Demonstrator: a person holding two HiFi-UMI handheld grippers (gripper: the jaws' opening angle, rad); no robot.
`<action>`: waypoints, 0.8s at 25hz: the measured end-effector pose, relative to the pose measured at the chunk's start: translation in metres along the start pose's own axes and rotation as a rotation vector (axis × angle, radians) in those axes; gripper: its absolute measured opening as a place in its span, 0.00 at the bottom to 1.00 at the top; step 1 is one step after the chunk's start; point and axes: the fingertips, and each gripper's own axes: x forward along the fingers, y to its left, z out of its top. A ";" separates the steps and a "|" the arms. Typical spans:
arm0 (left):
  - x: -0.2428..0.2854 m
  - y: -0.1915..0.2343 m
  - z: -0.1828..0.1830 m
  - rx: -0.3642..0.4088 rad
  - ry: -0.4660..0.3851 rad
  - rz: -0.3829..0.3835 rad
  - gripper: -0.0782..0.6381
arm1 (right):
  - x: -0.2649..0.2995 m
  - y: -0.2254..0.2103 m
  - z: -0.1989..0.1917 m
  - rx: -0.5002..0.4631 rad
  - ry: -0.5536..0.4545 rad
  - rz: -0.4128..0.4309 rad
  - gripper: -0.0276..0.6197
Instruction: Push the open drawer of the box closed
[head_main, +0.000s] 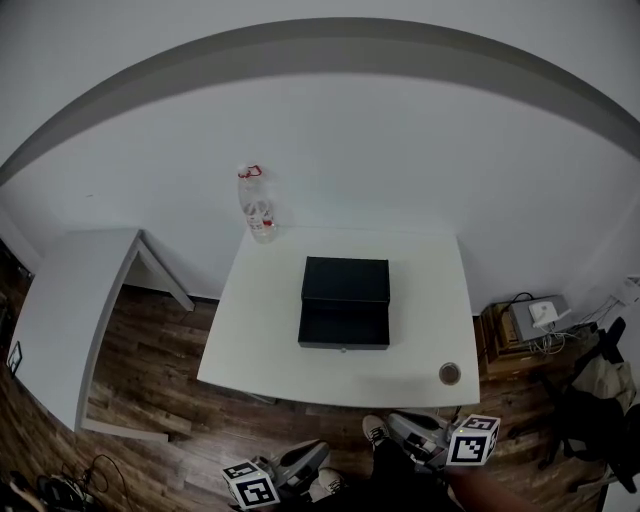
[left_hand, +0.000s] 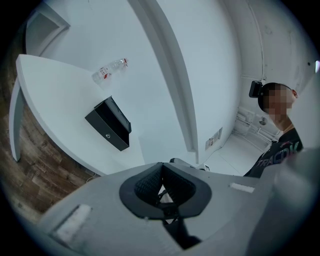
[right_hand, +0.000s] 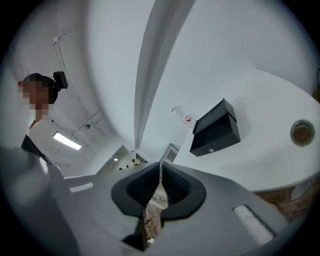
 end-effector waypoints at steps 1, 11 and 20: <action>0.002 0.002 0.003 0.003 -0.007 0.009 0.11 | 0.001 -0.008 0.010 -0.007 -0.004 -0.016 0.08; 0.020 0.024 0.029 0.014 -0.107 0.120 0.11 | 0.027 -0.138 0.122 0.011 -0.020 -0.189 0.13; 0.035 0.044 0.039 0.022 -0.155 0.231 0.11 | 0.088 -0.237 0.191 0.069 0.020 -0.309 0.19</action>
